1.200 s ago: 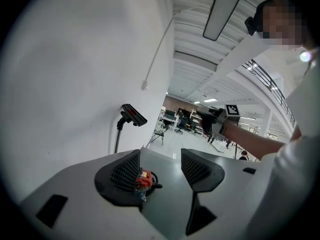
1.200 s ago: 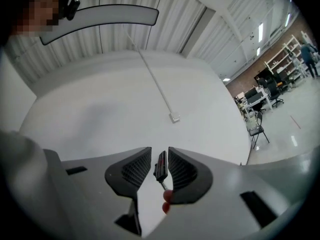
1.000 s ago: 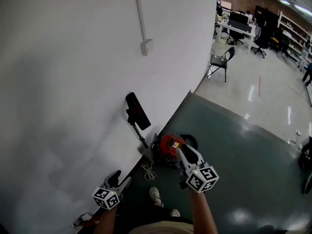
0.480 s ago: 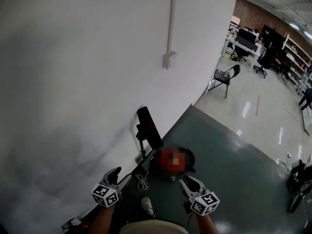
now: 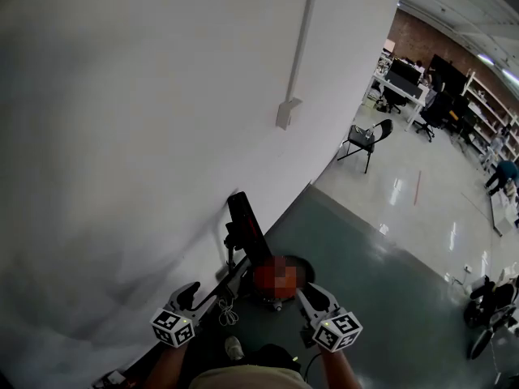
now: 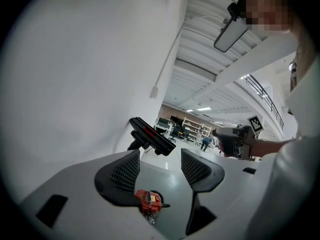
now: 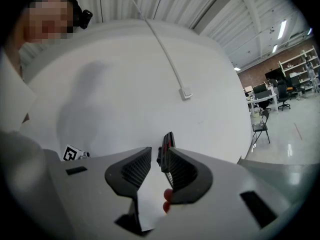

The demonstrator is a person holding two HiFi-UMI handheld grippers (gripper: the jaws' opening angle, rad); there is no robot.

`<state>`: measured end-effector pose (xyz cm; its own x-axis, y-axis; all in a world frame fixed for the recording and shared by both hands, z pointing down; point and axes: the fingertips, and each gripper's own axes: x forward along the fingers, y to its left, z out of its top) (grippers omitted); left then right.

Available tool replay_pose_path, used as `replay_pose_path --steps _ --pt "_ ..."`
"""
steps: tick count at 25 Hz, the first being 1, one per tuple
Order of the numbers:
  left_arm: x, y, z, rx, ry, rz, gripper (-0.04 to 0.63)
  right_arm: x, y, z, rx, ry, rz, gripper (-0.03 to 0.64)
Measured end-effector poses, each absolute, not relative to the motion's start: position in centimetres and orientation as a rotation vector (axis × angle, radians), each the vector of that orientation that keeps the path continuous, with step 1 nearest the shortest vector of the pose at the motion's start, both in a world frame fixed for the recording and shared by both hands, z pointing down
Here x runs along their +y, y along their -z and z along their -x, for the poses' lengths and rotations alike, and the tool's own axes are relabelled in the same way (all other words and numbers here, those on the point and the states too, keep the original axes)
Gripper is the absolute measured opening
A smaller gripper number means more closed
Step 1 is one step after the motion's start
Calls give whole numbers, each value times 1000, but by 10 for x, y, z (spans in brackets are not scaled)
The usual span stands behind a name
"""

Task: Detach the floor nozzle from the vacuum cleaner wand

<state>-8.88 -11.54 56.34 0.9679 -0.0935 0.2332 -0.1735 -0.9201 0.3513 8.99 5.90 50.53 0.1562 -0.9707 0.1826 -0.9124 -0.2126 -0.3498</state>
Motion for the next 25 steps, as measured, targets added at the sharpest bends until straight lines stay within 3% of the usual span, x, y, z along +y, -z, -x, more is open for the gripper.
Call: replay_pose_path --steps 25 --pt "-183 -567 -1 -521 -391 -2672 268 -70 -515 -209 2165 646 1989 92"
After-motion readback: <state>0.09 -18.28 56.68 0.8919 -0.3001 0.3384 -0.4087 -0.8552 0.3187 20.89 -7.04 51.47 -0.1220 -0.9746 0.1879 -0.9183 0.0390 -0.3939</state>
